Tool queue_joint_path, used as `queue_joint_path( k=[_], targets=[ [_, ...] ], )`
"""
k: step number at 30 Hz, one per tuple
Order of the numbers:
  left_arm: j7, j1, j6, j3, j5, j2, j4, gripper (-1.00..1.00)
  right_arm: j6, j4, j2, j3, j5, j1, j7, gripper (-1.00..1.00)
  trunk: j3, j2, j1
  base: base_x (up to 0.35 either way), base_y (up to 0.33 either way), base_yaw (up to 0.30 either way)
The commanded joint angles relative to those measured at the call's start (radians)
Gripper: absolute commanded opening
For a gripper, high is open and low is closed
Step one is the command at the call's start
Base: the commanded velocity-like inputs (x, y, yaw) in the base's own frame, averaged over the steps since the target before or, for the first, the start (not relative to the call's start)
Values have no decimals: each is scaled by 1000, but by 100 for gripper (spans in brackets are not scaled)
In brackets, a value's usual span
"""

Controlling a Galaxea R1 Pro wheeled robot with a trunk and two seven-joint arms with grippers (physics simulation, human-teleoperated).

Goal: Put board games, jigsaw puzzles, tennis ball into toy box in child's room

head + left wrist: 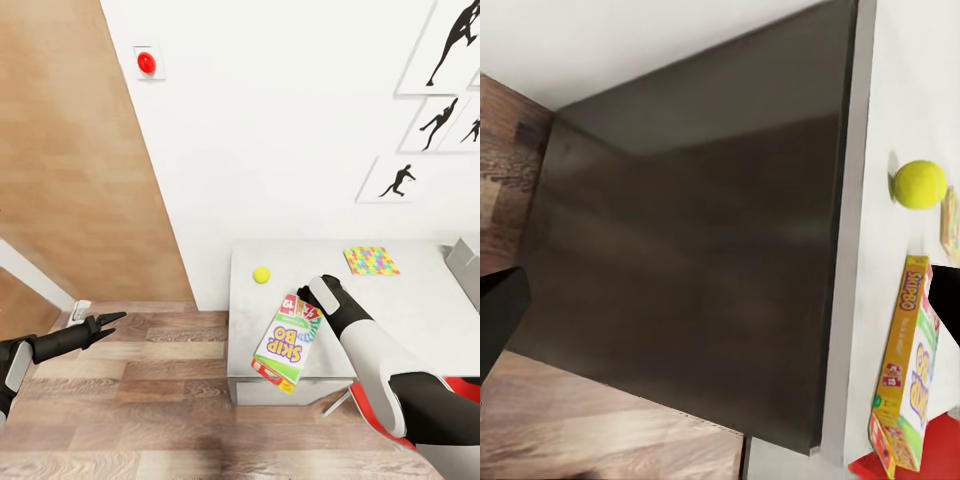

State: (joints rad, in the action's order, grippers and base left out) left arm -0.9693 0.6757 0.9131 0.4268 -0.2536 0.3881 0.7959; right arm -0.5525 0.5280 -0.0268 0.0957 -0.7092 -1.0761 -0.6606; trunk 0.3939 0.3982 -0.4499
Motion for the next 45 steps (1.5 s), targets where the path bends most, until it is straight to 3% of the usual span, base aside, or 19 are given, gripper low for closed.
queue_joint_path(
  k=[1, 45],
  targets=[
    [-3, 1, 4, 1, 1, 0, 0, 100, -3, 1, 1, 6, -8, -1, -8, 100, 2, 2, 0, -206, 87, 0],
    [-3, 1, 4, 1, 1, 0, 0, 100, -3, 1, -1, 7, -8, -1, -8, 100, 2, 2, 0, -68, 26, 0]
  ],
)
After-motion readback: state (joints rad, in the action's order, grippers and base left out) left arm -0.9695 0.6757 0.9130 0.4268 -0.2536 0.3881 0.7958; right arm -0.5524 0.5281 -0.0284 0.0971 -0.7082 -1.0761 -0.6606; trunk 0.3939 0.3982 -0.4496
